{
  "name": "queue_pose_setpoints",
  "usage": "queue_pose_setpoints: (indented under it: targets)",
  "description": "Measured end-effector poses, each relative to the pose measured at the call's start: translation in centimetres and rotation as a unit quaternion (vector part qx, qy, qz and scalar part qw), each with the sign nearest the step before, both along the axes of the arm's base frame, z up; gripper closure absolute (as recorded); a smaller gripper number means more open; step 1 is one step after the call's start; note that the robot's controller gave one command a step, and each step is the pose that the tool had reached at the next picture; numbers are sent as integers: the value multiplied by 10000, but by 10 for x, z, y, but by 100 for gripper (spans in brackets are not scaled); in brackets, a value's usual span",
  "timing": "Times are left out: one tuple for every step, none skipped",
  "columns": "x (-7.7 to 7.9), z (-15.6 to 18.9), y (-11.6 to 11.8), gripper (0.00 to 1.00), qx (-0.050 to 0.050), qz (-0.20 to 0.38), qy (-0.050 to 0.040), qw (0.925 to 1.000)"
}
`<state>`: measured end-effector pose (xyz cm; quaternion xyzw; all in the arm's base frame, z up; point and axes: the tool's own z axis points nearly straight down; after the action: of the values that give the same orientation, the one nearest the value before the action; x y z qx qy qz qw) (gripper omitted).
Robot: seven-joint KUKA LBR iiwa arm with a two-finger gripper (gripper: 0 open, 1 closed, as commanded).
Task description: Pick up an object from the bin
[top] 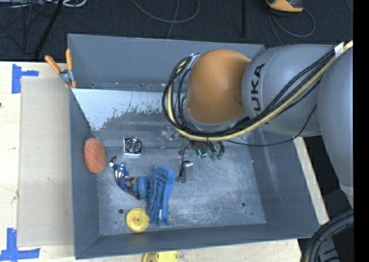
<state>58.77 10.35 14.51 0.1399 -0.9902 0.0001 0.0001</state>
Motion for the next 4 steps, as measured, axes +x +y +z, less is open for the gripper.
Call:
queue_pose_setpoints:
  targets:
    - [-18, -16, 2, 0, 18, 223, -59, 9997]
    - [-37, -70, -6, 0, -7, 509, 45, 9987]
    - [-20, -76, 18, 100, 9, 1712, -2, 9852]
    - [-20, -76, 18, 100, 9, 1704, -1, 9854]
